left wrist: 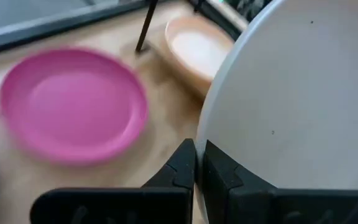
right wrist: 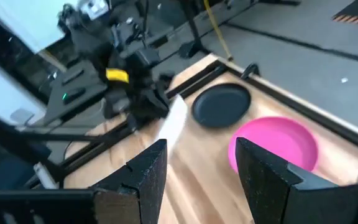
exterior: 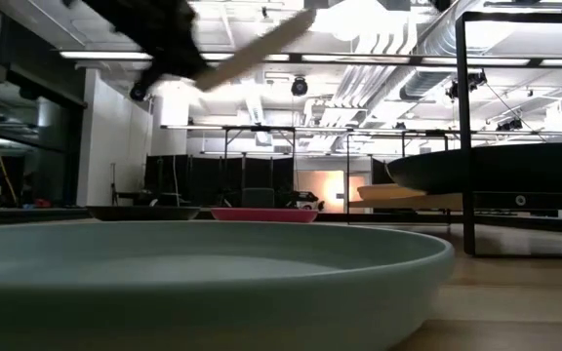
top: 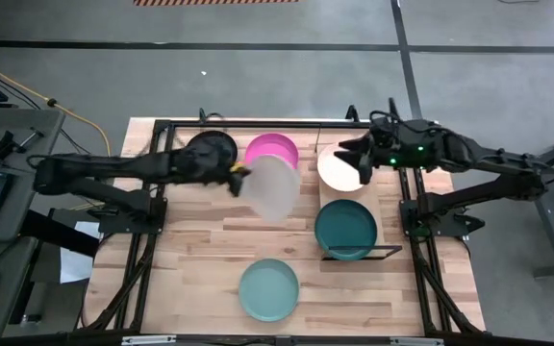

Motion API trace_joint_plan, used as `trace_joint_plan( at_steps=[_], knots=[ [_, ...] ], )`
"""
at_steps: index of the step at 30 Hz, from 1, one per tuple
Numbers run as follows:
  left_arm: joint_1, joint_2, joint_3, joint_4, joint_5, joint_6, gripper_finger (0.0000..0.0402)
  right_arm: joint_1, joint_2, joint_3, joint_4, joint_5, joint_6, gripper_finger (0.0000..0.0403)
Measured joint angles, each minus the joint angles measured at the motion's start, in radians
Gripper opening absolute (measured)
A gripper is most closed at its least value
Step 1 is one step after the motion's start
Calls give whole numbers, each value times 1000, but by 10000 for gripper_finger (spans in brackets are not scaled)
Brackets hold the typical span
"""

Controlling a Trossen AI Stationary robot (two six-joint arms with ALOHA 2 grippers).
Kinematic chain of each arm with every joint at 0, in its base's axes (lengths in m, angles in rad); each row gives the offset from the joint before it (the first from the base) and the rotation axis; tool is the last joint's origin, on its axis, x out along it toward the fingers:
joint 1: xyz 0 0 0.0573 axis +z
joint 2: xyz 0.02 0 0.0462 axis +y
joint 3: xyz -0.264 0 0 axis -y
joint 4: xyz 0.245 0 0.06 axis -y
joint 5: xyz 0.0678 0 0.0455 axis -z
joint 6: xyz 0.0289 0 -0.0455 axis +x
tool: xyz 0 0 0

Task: Place and stack plates onto a shelf
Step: Stack the white plate on top of the light red plate

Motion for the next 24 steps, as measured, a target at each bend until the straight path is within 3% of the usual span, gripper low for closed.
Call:
trace_joint_plan(
  at_steps=[5,9,18,24],
  knots=[
    [72,306,46,317,4,-10,1,0,-38,0,2,69,-1,172],
    [118,530,177,396,23,-75,1,0,-45,0,3,150,-1,172],
    [134,829,600,261,102,-261,1,0,-37,0,3,176,2,172],
    [113,933,739,216,133,-266,1,0,-38,0,3,176,0,172]
  ],
)
